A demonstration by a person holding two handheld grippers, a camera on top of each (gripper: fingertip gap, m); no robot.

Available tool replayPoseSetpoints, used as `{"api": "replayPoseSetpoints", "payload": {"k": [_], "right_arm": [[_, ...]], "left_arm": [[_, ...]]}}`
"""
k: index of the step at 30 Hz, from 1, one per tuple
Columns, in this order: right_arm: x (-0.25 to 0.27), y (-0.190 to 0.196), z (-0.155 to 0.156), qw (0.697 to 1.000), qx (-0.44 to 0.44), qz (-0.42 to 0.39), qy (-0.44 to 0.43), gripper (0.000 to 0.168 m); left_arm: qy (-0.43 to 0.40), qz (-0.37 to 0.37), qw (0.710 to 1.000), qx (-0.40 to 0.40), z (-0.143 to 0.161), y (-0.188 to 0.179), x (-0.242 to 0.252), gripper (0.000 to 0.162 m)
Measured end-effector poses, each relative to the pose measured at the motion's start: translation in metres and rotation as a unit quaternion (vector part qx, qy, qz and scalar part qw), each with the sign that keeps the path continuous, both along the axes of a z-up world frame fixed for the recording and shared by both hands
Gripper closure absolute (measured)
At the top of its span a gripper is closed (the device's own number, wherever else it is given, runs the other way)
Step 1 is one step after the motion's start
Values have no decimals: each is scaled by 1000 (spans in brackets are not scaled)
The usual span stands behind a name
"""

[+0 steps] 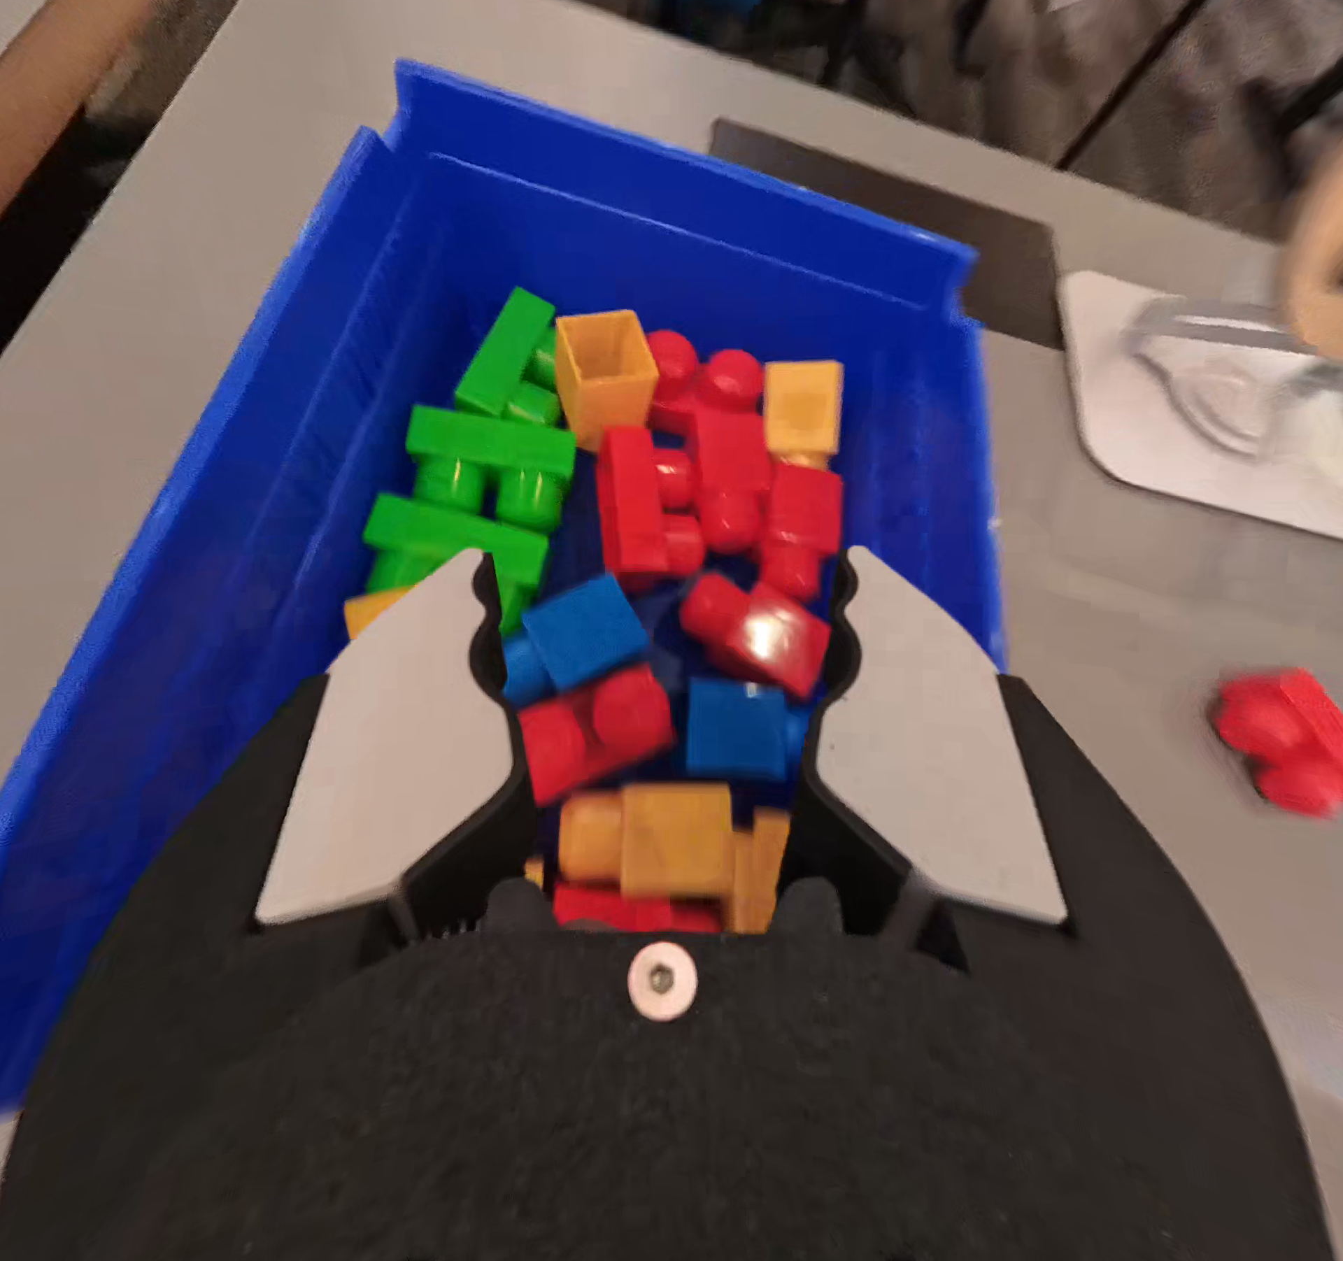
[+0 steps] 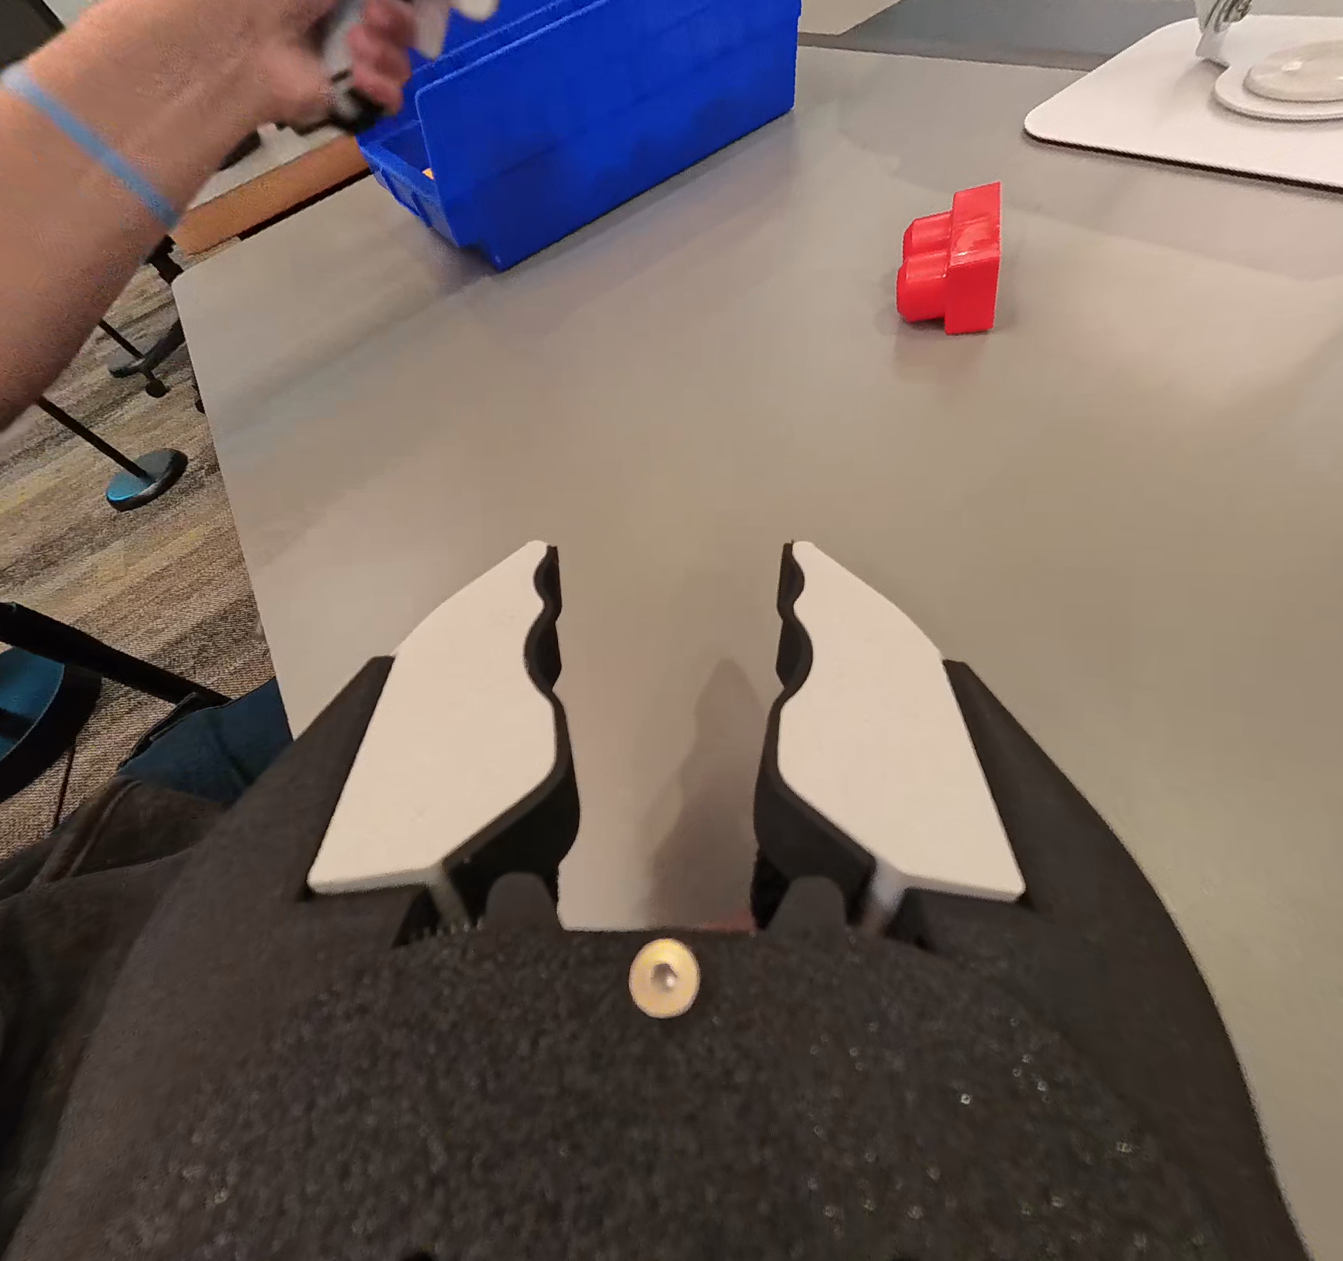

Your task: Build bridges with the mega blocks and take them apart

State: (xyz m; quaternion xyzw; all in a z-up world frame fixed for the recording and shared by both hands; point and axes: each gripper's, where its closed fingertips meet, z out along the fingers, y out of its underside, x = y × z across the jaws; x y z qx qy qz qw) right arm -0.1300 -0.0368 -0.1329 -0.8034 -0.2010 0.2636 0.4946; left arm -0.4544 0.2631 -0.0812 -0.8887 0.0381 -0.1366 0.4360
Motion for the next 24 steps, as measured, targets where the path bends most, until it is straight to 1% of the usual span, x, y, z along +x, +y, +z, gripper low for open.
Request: {"api": "replayPoseSetpoints", "payload": {"k": [2,4,7,10,11,12,13,15,17,19,22,24], "right_arm": [[0,0,0,1000,-1,2,3,111],[0,0,0,1000,-2,1,4,111],[-1,-1,0,1000,-2,3,4,111],[-2,-2,-1,1000,-4,7,5,111],[-2,-2,-1,1000,-7,8,7,111],[-2,-1,-1,1000,-9,8,9,111],[-2,-1,-1,1000,-10,9,12,112],[-1,0,-1,1000,-14,10,18,112],[-1,0,-1,1000,-17,11,23,112],[0,0,0,1000,-14,10,24,113],[1,0,0,1000,-13,9,21,113],[2,0,0,1000,-13,9,24,113]], "left_arm": [[23,25,998,-55,-20,43,-1,76],[41,45,993,-104,-41,72,-4,74],[48,70,985,-151,-67,95,-7,75],[73,74,985,-140,-70,113,-7,82],[81,70,984,-140,-71,116,-5,88],[95,69,983,-139,-72,117,-5,103],[103,59,983,-138,-73,117,-3,125],[115,41,982,-143,-74,113,2,125],[140,21,980,-139,-66,108,4,126],[142,0,983,-115,-43,101,6,126],[96,-71,992,-51,14,78,25,126],[71,-128,989,5,57,46,42,126]]}}
